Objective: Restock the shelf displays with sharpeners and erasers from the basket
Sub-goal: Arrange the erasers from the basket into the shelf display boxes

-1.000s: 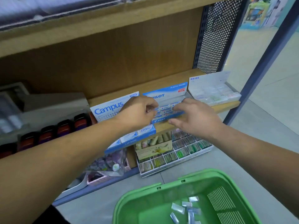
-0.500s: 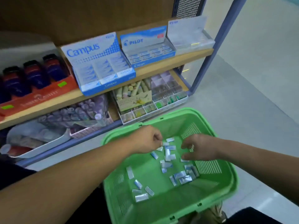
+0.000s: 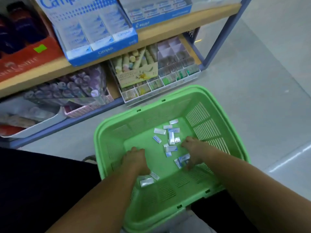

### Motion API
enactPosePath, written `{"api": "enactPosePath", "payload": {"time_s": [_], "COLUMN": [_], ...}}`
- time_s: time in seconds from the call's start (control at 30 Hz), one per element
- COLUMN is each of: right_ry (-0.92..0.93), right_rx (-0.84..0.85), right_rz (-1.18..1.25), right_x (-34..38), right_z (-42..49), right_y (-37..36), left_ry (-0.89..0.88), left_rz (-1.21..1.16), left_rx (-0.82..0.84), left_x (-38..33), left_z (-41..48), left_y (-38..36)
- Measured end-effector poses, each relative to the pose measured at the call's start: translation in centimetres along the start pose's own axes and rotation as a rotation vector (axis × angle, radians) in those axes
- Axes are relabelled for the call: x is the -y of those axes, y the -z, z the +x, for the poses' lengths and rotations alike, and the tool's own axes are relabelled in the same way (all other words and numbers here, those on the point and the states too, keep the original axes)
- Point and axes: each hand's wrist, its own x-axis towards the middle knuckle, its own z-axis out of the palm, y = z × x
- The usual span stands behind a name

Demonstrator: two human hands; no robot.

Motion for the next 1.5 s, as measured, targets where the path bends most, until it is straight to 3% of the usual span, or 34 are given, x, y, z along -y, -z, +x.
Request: {"api": "enactPosePath", "payload": {"time_s": [0.23,0.37,0.63,0.83,1.0,1.23,1.5], "right_ry": [0.048,0.023,0.034,0.033,0.069,0.048,-0.001], "right_rx": [0.023,0.091,0.133,0.228,0.286,0.376,0.276], "right_rz": [-0.084,-0.054,0.128,0.139,0.032,0.109,0.333], "right_x": [-0.3,-0.5,-1.0,-1.0,-0.4,-0.8,-1.7], "right_z": [1.2,1.9,2.4,1.8,1.8,1.5,1.3], "right_y": [-0.2,-0.2,-0.2,-0.4,-1.3,-0.3,-0.3], "left_ry": [-0.093,-0.11,-0.091,-0.055,-0.038,-0.079,-0.046], "left_rz": [-0.003,0.11,0.026,0.033,-0.065,-0.266,-0.346], "left_rx": [0.129,0.035,-0.049,-0.012,0.081,0.119,0.032], "left_x": [-0.4,-1.0,-1.8,-0.9,-1.5,-1.1,-1.9], "left_z": [0.2,-0.1,-0.5,1.0,0.9,1.7,1.2], "left_y": [-1.4,-3.6,-5.4,-4.6,-5.1,-5.2,-6.3]}}
